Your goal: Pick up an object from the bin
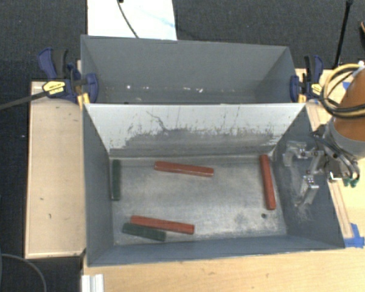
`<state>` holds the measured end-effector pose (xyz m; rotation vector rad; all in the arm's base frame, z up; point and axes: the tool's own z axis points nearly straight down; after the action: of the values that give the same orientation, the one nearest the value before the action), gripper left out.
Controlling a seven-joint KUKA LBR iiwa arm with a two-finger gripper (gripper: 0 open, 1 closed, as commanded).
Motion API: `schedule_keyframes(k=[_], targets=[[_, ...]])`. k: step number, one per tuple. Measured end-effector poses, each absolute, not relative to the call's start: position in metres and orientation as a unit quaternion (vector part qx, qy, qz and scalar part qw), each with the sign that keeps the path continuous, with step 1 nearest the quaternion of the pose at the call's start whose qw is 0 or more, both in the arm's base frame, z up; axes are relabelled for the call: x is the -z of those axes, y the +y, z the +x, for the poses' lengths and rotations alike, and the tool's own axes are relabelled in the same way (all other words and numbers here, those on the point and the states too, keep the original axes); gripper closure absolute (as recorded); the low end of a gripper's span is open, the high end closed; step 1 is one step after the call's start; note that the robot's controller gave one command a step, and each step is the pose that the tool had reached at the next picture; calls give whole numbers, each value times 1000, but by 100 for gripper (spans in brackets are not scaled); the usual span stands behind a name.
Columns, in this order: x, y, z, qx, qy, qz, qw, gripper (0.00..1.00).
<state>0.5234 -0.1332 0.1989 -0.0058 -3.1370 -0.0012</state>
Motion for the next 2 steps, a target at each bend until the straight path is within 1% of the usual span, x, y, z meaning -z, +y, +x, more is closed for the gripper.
schedule_keyframes(k=[1, 2], targets=[[-236, -109, 534, 0, -992, 130, -4, 0], [-183, -37, 572, 2, -977, 213, 0, 0]])
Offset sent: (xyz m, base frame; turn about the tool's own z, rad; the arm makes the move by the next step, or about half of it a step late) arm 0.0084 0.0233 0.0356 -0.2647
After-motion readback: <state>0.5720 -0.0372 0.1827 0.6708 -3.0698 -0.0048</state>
